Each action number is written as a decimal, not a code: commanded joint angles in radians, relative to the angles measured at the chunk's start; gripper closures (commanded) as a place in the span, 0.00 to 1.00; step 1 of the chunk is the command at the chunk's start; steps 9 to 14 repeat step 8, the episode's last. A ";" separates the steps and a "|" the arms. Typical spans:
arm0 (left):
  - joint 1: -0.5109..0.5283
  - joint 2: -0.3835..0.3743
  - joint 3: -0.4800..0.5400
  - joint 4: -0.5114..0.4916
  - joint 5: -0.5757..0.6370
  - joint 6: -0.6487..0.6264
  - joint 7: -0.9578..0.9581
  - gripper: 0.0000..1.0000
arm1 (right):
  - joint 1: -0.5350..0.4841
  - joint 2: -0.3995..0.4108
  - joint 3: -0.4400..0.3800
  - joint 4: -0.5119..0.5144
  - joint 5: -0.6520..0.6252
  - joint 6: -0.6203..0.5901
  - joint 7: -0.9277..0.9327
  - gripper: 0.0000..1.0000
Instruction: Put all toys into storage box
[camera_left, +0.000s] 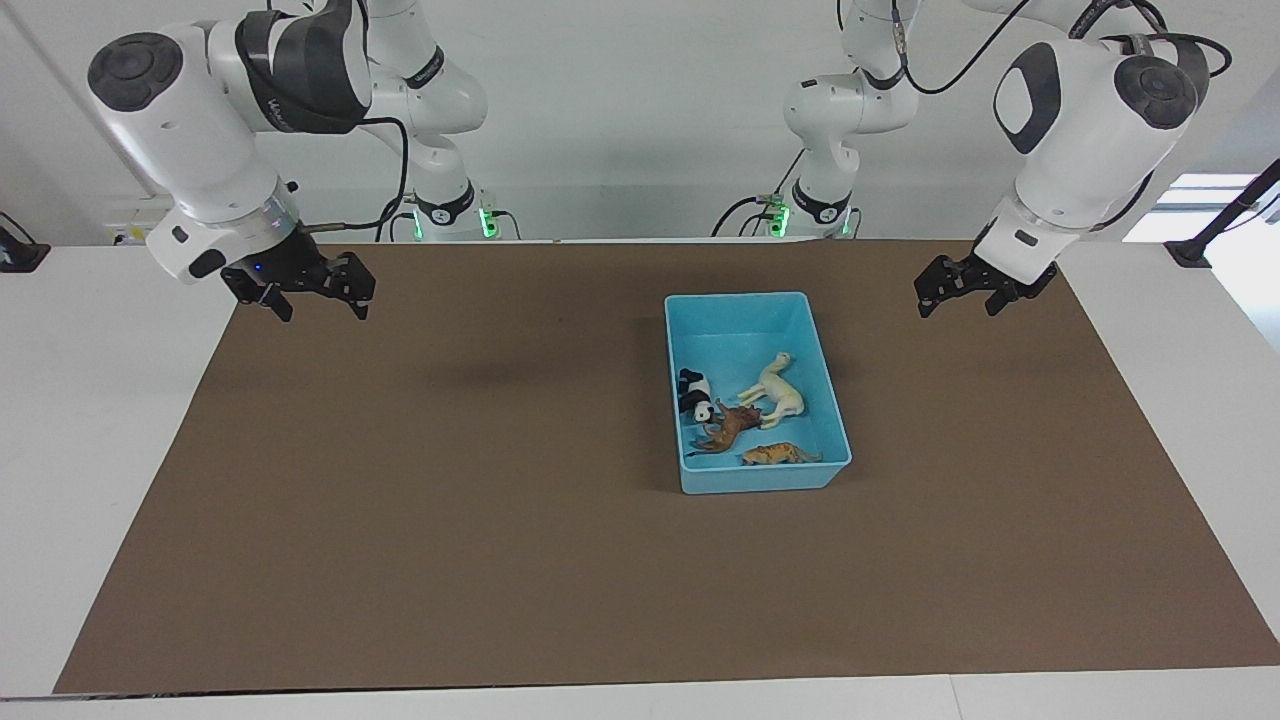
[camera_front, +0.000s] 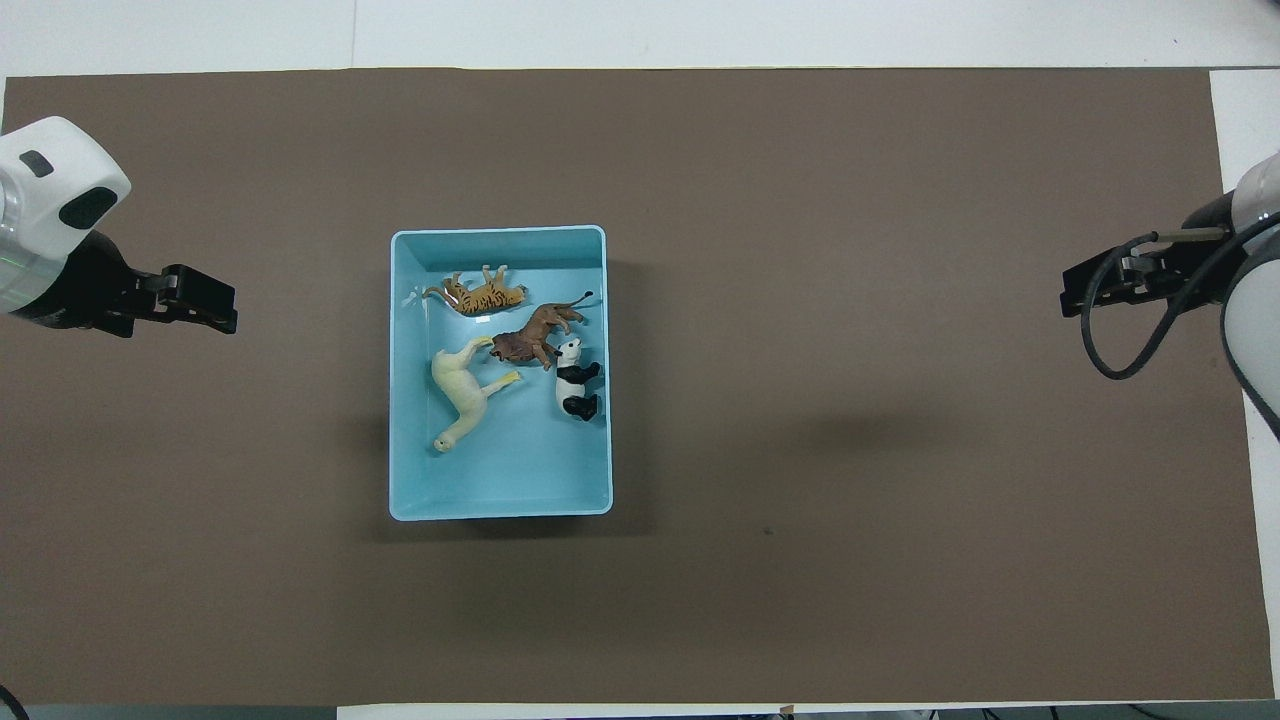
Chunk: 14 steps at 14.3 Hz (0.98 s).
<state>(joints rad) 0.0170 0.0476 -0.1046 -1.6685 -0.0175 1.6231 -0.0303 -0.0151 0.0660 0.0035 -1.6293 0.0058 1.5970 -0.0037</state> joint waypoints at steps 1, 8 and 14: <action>-0.011 -0.028 0.006 -0.005 0.010 0.008 0.009 0.00 | -0.017 0.005 0.013 0.008 -0.017 -0.014 -0.021 0.00; 0.001 -0.034 0.009 -0.007 0.010 0.009 0.010 0.00 | -0.023 0.001 0.015 0.008 -0.015 -0.012 -0.016 0.00; 0.001 -0.034 0.009 -0.007 0.010 0.009 0.010 0.00 | -0.023 0.001 0.015 0.008 -0.015 -0.012 -0.016 0.00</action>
